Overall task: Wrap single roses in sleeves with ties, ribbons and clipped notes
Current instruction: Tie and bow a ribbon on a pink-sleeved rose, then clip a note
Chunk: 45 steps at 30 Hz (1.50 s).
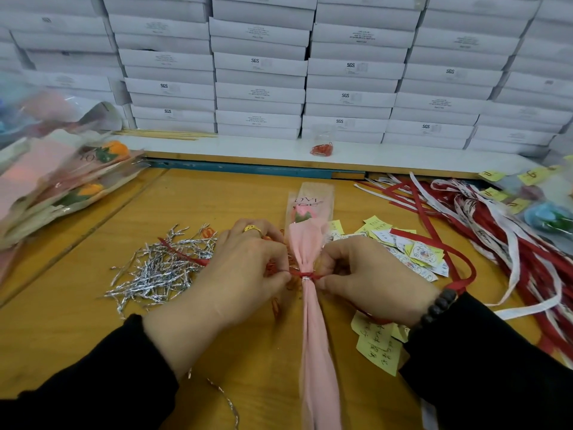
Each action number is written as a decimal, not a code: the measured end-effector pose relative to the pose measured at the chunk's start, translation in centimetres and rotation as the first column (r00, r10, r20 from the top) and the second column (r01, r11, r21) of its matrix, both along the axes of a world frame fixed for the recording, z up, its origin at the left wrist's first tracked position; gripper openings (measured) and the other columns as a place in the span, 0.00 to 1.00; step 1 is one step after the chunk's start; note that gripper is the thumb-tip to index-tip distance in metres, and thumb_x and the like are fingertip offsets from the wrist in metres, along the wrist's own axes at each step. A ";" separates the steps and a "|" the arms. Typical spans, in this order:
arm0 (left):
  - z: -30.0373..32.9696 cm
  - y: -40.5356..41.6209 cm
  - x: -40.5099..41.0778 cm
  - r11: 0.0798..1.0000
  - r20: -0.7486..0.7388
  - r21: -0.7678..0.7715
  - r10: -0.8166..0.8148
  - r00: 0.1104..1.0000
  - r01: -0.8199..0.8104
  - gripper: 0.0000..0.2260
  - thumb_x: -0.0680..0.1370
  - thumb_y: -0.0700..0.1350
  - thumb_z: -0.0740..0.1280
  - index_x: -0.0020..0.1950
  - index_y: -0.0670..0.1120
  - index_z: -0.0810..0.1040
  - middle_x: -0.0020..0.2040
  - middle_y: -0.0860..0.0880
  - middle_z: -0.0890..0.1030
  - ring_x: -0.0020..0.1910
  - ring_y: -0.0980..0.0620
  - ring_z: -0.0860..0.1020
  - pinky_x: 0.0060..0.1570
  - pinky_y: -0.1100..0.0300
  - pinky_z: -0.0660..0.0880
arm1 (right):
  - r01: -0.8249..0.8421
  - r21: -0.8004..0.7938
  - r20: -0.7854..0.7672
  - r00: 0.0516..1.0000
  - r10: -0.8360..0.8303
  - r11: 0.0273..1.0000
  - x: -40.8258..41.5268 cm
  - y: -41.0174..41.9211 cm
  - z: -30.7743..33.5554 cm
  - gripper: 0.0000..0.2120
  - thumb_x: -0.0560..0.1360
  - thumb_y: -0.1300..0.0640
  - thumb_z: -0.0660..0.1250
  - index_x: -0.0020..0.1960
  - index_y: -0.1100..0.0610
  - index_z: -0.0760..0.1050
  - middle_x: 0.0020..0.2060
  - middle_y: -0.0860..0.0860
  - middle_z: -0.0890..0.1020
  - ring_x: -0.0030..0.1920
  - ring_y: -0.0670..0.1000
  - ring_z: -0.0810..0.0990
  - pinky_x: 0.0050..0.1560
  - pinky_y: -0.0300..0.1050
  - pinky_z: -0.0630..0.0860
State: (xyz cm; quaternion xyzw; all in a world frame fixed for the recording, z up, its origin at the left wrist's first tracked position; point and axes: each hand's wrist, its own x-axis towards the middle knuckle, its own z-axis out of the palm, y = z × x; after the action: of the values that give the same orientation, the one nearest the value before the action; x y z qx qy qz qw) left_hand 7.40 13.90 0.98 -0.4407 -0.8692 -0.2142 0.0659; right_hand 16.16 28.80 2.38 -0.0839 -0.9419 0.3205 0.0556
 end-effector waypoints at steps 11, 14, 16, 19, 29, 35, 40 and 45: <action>2.3 -1.7 -1.0 0.921 0.655 0.388 -0.281 0.701 0.007 0.07 0.69 0.48 0.70 0.39 0.45 0.80 0.25 0.49 0.71 0.25 0.55 0.69 0.30 0.68 0.69 | 0.147 -0.277 0.049 0.989 -0.138 0.949 0.1 0.2 -0.4 0.07 0.74 0.68 0.63 0.39 0.60 0.72 0.23 0.51 0.77 0.21 0.44 0.75 0.23 0.34 0.72; 2.9 -2.1 -0.9 0.920 0.688 0.380 -0.349 0.636 0.094 0.11 0.66 0.53 0.70 0.36 0.47 0.84 0.23 0.51 0.70 0.24 0.56 0.66 0.27 0.67 0.64 | 0.189 -0.323 0.025 0.981 -0.191 0.927 -0.1 0.0 -0.6 0.06 0.75 0.66 0.64 0.40 0.59 0.72 0.27 0.52 0.75 0.20 0.43 0.71 0.18 0.30 0.63; 2.7 -1.9 -0.9 0.967 0.632 0.210 -0.245 0.735 0.142 0.08 0.68 0.53 0.71 0.37 0.50 0.85 0.27 0.48 0.77 0.27 0.56 0.70 0.28 0.65 0.68 | 0.181 -0.310 -0.019 0.980 -0.197 0.933 -0.3 0.0 -0.6 0.07 0.74 0.64 0.65 0.39 0.57 0.73 0.30 0.51 0.75 0.24 0.41 0.70 0.20 0.30 0.63; 1.8 -1.3 -1.2 0.999 0.442 -0.017 -0.020 0.897 0.030 0.04 0.73 0.48 0.71 0.39 0.51 0.84 0.35 0.52 0.83 0.34 0.58 0.78 0.38 0.64 0.76 | 0.131 -0.426 -0.044 0.985 -0.165 0.895 -0.3 -0.2 -0.4 0.09 0.73 0.66 0.66 0.36 0.57 0.73 0.25 0.48 0.75 0.22 0.40 0.69 0.22 0.29 0.62; 0.1 -0.7 -1.2 0.927 0.005 0.282 0.254 0.967 -0.245 0.06 0.75 0.49 0.67 0.46 0.50 0.83 0.34 0.52 0.72 0.35 0.51 0.71 0.35 0.56 0.68 | 0.008 -0.410 -0.053 0.998 -0.032 0.912 -0.3 -1.2 -0.7 0.08 0.72 0.66 0.66 0.36 0.58 0.73 0.26 0.49 0.74 0.22 0.40 0.67 0.23 0.29 0.63; -0.5 0.7 0.1 0.699 0.535 0.670 -0.220 0.816 -0.251 0.08 0.73 0.34 0.68 0.34 0.41 0.80 0.22 0.52 0.71 0.21 0.59 0.66 0.24 0.69 0.63 | -0.022 -0.339 -0.062 0.998 0.001 0.940 -0.4 -1.7 -1.3 0.07 0.71 0.67 0.65 0.35 0.60 0.73 0.30 0.55 0.73 0.28 0.45 0.68 0.29 0.34 0.64; -1.3 0.9 0.2 0.773 0.697 0.599 -0.376 0.610 -0.209 0.17 0.71 0.51 0.65 0.24 0.44 0.74 0.17 0.48 0.65 0.17 0.55 0.58 0.20 0.67 0.54 | -0.011 -0.390 -0.068 0.998 -0.016 0.921 -0.8 -1.3 -1.6 0.10 0.70 0.69 0.66 0.32 0.59 0.72 0.29 0.57 0.77 0.31 0.50 0.75 0.38 0.44 0.73; -1.1 1.0 0.5 0.796 0.684 0.582 -0.369 0.629 -0.166 0.19 0.71 0.51 0.63 0.23 0.44 0.68 0.17 0.48 0.65 0.16 0.56 0.60 0.19 0.69 0.58 | -0.016 -0.419 -0.097 0.995 -0.028 0.908 -0.9 -1.2 -2.0 0.03 0.70 0.68 0.68 0.37 0.65 0.76 0.34 0.61 0.79 0.35 0.54 0.76 0.43 0.51 0.75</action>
State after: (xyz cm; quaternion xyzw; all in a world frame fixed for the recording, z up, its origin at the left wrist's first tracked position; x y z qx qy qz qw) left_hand 7.87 14.86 -0.11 -0.3129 -0.6698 -0.6461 -0.1897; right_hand 15.28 27.63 0.40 -0.0805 -0.8468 0.5189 0.0846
